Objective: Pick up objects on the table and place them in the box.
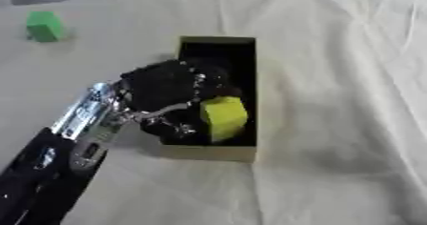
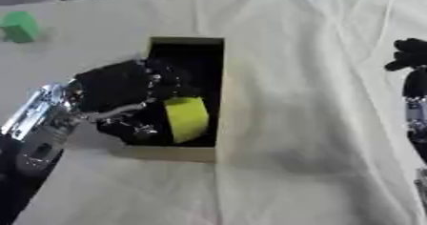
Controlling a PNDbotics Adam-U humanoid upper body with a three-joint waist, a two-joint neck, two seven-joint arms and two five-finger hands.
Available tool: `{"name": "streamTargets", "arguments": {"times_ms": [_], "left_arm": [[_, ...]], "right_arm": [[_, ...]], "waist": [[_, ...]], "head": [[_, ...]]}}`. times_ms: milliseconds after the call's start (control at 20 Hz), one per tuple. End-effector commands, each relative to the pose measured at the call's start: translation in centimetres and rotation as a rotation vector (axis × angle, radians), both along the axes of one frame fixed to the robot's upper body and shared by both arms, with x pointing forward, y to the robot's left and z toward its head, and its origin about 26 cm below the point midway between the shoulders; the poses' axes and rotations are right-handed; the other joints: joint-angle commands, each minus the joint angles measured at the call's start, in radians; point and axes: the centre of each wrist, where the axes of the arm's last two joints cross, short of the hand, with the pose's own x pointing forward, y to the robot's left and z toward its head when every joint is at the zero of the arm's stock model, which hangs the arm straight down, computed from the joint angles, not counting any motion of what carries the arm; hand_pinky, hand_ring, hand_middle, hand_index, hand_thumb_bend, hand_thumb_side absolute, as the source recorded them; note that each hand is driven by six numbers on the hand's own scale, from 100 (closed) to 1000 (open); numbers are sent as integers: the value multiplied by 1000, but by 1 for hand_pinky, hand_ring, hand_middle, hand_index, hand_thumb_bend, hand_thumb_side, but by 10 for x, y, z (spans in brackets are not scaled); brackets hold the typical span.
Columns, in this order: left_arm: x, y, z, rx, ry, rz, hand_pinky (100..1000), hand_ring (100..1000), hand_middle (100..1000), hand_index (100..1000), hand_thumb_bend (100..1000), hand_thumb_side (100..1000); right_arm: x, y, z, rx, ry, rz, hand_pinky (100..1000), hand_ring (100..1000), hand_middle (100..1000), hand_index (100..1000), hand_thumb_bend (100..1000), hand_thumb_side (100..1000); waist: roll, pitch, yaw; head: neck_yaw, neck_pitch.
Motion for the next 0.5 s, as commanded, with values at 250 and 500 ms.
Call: {"name": "streamTargets", "arguments": {"times_ms": [250, 500], "left_arm": [[-1, 9, 13, -87, -32, 30, 836, 893, 864, 939, 307, 100], [-4, 19, 22, -195, -11, 19, 803, 865, 832, 922, 177, 100]], "right_arm": [[-1, -1, 4, -10, -16, -3, 824, 839, 547, 829, 100, 724], [-2, -1, 4, -10, -19, -5, 824, 839, 548, 829, 100, 721]], "waist": [[-10, -17, 3], [-12, -17, 5]], "head": [[4, -8], [-3, -11]]}}
